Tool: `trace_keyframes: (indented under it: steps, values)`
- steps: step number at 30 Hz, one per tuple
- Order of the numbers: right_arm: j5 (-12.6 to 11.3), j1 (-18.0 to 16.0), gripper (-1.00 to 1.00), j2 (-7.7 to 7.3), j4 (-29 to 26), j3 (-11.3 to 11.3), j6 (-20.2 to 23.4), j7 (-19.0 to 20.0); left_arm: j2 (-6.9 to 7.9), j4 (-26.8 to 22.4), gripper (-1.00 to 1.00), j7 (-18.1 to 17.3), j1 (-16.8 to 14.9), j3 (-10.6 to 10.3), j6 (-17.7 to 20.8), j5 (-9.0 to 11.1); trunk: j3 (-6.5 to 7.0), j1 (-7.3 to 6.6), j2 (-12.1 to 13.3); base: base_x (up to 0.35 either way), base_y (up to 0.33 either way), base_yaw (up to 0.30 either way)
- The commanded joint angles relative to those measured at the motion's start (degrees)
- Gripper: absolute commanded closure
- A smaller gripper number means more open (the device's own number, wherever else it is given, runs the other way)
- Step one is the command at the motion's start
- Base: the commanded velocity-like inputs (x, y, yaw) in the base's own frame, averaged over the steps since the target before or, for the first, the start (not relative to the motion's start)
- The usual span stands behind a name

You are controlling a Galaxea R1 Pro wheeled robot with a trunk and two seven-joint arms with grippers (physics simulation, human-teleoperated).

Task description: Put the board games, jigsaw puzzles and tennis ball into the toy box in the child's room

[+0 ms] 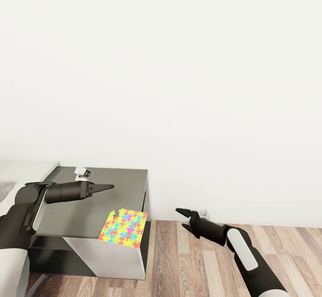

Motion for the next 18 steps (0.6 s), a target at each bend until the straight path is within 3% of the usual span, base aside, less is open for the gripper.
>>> trace_keyframes:
  steps: [1, 5, 14, 16, 18]
  values:
    - [0.01, -0.04, -1.00, -0.02, 0.09, -0.01, -1.44, 0.23, -0.01, -0.01, -1.00, -0.24, -0.03, -0.01, 0.61, -0.04, -0.25, 0.23, -0.46, 0.000, 0.000, 0.000]
    - [-0.18, -0.04, -1.00, 0.29, -0.11, 0.44, -5.23, 0.23, 0.01, 0.01, -1.00, -0.24, -0.03, -0.01, 0.61, -0.04, -0.96, 1.11, -2.06, 0.000, 0.000, 0.000]
    - [-0.55, 0.04, -1.00, 2.24, -0.22, 0.17, -6.06, 0.01, 0.03, 0.01, -1.00, -0.24, -0.03, 0.03, 0.61, -0.04, -2.58, 3.08, -5.67, 0.000, 0.000, 0.000]
    - [-1.23, 0.05, -1.00, 2.36, -0.08, 0.10, -5.91, 0.04, 0.03, 0.02, -1.00, -0.24, -0.03, 0.06, 0.61, -0.04, -2.94, 3.52, -6.48, 0.000, 0.000, 0.000]
    - [-3.53, 0.05, -1.00, 2.39, 0.04, 0.15, -5.50, 0.11, 0.03, 0.02, -1.00, -0.24, -0.03, 0.07, 0.61, -0.04, -3.30, 3.96, -7.28, 0.000, 0.000, 0.000]
